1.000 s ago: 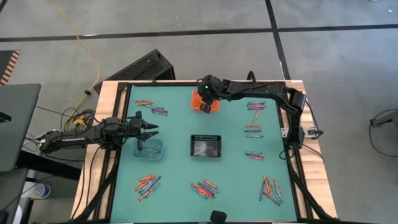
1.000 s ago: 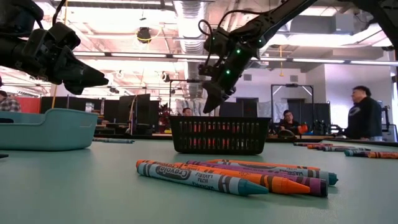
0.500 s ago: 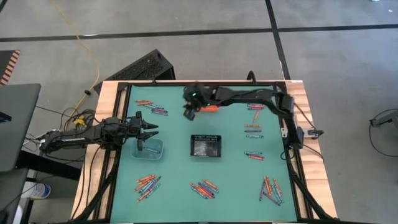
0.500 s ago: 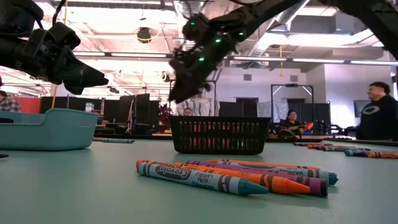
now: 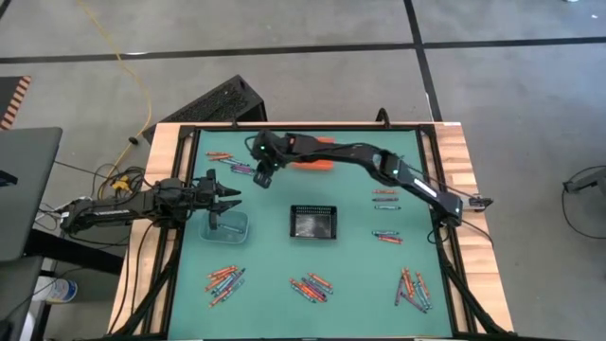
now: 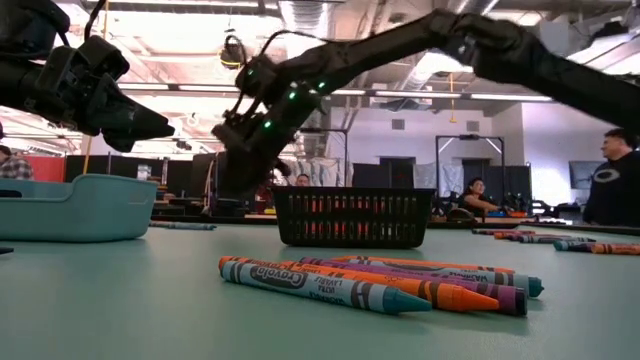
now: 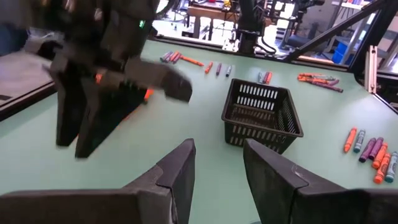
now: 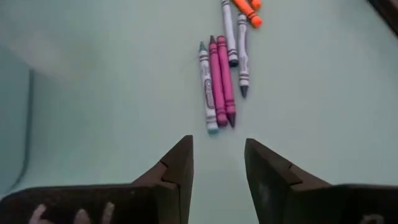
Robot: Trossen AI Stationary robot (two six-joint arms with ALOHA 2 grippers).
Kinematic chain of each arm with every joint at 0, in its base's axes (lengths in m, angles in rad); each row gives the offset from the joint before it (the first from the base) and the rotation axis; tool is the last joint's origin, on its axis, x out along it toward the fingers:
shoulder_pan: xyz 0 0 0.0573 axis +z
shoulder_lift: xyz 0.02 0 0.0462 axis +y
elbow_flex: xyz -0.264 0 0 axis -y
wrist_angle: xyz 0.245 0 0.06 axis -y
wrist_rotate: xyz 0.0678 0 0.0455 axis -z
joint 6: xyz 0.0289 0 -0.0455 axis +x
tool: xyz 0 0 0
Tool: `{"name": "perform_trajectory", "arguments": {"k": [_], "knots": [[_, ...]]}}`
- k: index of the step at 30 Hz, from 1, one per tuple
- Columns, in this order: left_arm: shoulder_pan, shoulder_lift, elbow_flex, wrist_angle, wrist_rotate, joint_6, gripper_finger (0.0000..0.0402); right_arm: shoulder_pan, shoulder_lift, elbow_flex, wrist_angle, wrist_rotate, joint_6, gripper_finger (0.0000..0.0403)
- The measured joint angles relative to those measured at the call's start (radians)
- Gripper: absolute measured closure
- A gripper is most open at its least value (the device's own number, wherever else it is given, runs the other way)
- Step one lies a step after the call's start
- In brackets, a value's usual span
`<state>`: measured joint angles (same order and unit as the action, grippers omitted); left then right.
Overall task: Sort crayons
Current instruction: Put the blue crayon into the light blue bin
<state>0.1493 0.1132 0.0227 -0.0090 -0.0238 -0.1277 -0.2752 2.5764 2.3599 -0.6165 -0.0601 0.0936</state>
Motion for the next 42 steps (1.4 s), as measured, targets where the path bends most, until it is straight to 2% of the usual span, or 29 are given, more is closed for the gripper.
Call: {"name": "perform_trajectory", "arguments": {"k": [13,17,22,31,42], "knots": [[0.0,0.0,0.0,0.0,0.0,0.0,0.0276,0.024,0.067,-0.029,0.216,-0.005,-0.104,0.0267],[0.0,0.0,0.0,0.0,0.0,0.0,0.0276,0.036,0.073,-0.022,0.293,0.041,-0.16,0.0267],[0.0,0.0,0.0,0.0,0.0,0.0,0.0276,0.031,0.111,-0.025,0.342,0.039,-0.176,0.0267],[0.0,0.001,0.0,0.0,0.0,0.0,0.0276,0.027,0.154,-0.023,0.352,0.036,-0.227,0.0268],[0.0,0.003,0.0,0.0,0.0,0.0,0.0276,0.029,0.156,-0.024,0.336,0.077,-0.256,0.0296]]}}
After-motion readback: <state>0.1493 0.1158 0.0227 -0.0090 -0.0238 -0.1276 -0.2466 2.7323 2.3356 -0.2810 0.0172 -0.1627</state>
